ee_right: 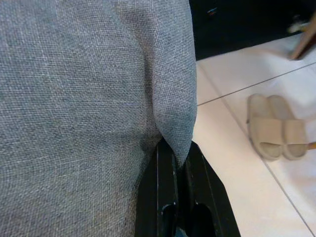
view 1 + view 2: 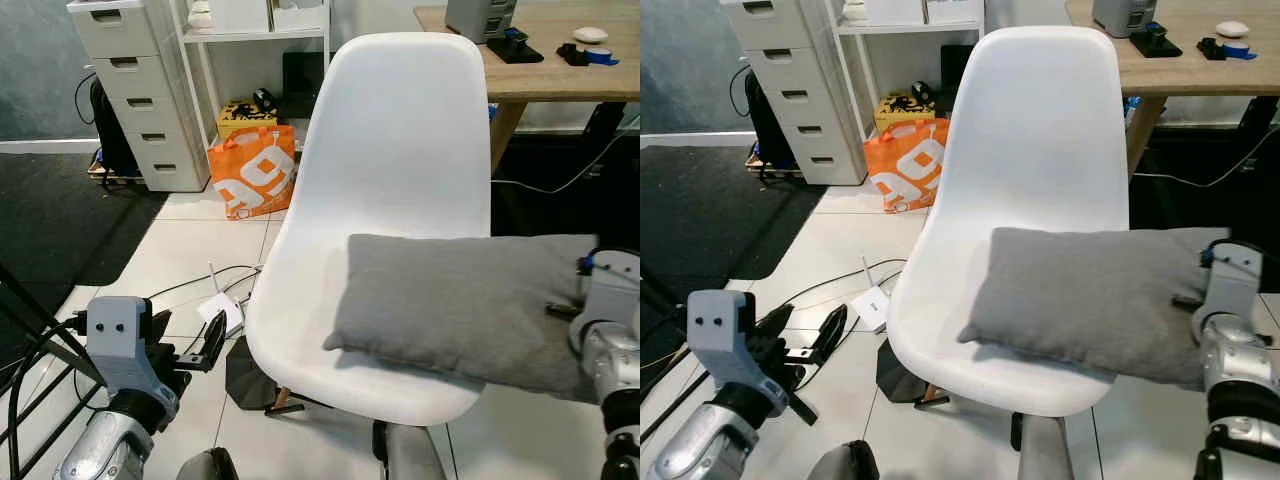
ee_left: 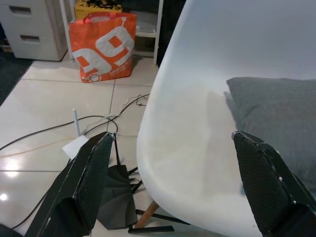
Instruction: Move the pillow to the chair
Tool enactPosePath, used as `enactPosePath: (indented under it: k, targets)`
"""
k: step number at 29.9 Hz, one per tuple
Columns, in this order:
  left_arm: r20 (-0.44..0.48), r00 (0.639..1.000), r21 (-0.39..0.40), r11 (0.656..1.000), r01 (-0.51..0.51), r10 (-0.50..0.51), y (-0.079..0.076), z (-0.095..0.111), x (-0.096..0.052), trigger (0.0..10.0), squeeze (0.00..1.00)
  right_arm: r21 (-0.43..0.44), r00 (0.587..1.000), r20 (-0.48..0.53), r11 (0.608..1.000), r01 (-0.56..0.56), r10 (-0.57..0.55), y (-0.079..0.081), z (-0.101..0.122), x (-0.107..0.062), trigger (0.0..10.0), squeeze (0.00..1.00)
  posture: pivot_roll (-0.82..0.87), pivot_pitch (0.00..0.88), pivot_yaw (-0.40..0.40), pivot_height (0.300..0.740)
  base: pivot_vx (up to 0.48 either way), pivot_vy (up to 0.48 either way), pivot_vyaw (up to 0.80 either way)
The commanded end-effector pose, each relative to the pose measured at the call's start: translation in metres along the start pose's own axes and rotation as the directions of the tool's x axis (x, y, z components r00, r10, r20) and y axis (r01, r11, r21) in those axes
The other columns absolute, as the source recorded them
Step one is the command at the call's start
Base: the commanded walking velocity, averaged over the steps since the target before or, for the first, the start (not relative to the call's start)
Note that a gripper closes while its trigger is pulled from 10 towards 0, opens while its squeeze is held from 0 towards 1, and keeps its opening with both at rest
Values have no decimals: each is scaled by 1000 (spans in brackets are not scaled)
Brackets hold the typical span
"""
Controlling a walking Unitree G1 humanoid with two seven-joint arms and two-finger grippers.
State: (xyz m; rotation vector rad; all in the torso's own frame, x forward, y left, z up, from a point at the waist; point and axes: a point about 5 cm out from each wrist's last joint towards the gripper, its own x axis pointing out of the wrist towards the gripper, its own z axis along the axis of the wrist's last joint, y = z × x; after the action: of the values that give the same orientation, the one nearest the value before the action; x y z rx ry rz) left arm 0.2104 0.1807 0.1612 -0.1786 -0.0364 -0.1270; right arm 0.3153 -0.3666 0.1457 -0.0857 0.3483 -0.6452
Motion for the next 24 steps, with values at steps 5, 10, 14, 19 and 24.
enactPosePath:
  k: [5, 10, 14, 19, 24]
  targets:
    - [-11, 1000, 7, 1000, 12, -12, -1, 1, -3, 10000, 0, 107, 989, 110, 990, 86, -98, -7, 23, 3, 10000, 0, -186, 128, 53, 531, 0, 0, 0]
    - [-11, 1000, 10, 1000, 16, -16, -2, 2, -3, 10000, 0, 166, 989, 149, 986, -22, -3, 16, 34, 3, 10000, 0, -179, 134, 57, 531, 0, 0, 0]
    - [-14, 1000, 12, 1000, 17, -17, -1, 3, -4, 10000, 0, 179, 960, 178, 952, -247, 216, 60, 39, -3, 10000, 0, -177, 137, 58, 531, 0, 0, 0]
    - [-17, 1000, 13, 1000, 18, -18, -2, 3, -6, 10000, 0, 147, 886, 187, 880, -452, 424, 109, 40, -19, 10000, 0, -172, 143, 56, 531, 0, 0, 0]
    - [-22, 1000, 15, 1000, 17, -17, -2, 3, -7, 10000, 0, 115, 864, 157, 860, -497, 478, 130, 38, -24, 10000, 0, -169, 145, 52, 531, 0, 0, 0]
